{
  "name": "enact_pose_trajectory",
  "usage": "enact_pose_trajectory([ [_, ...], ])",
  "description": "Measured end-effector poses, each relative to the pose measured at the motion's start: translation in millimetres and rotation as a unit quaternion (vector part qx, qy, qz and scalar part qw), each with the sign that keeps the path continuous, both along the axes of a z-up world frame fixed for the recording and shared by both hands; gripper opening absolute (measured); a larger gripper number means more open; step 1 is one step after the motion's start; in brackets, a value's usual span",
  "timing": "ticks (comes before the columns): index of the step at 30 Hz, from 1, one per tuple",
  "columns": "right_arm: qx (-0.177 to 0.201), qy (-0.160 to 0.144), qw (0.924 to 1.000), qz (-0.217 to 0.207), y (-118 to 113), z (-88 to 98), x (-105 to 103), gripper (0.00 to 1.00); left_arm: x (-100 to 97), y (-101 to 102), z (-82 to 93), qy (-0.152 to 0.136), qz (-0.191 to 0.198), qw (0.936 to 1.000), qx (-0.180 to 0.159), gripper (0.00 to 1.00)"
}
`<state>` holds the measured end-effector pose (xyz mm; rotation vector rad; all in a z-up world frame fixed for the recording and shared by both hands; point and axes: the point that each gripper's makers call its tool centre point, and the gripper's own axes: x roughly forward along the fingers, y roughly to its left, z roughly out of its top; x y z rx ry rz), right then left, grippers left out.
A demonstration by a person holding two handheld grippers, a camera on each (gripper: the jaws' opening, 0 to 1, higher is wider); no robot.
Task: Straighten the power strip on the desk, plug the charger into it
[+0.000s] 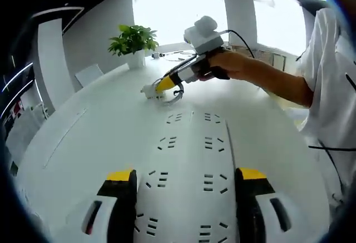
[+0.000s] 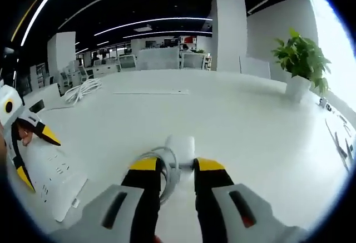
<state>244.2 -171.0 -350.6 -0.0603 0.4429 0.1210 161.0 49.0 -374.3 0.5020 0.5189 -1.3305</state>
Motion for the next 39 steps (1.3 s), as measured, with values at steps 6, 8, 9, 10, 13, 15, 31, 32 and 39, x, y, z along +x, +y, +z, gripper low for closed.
enact_pose_trajectory([
  [6,0.031,0.000,0.9995,0.008,1.6,9.3,-8.8,0.22,0.3,-0.3,0.1,-0.001,0.000,1.0000,-0.002,0.73],
  [8,0.064,0.004,0.9973,0.034,14.0,19.0,-15.0,0.22,0.5,-0.3,0.1,-0.001,-0.001,1.0000,-0.001,0.73],
  [9,0.086,0.010,0.9952,0.047,19.9,23.9,-19.2,0.22,0.4,0.0,0.1,-0.001,-0.001,1.0000,-0.002,0.73],
  [10,0.104,0.018,0.9926,0.059,25.1,29.0,-23.7,0.22,0.4,0.0,0.0,-0.001,-0.001,1.0000,-0.002,0.73],
  [13,0.112,0.045,0.9868,0.108,41.1,40.8,-39.0,0.22,0.4,0.2,0.0,-0.001,0.000,1.0000,-0.003,0.73],
  [15,0.109,0.072,0.9814,0.140,52.3,50.6,-54.3,0.22,0.5,0.2,0.0,-0.002,0.001,1.0000,-0.005,0.73],
  [31,0.057,0.300,0.9138,0.267,125.5,56.0,-125.9,0.22,1.3,1.0,0.7,-0.009,0.003,0.9998,-0.016,0.73],
  [32,0.053,0.328,0.9049,0.267,127.5,50.3,-130.9,0.22,1.5,0.8,0.8,-0.010,0.003,0.9998,-0.017,0.73],
  [39,0.041,0.402,0.8791,0.252,133.0,37.8,-140.2,0.22,3.4,0.9,1.6,-0.014,0.005,0.9996,-0.024,0.73],
])
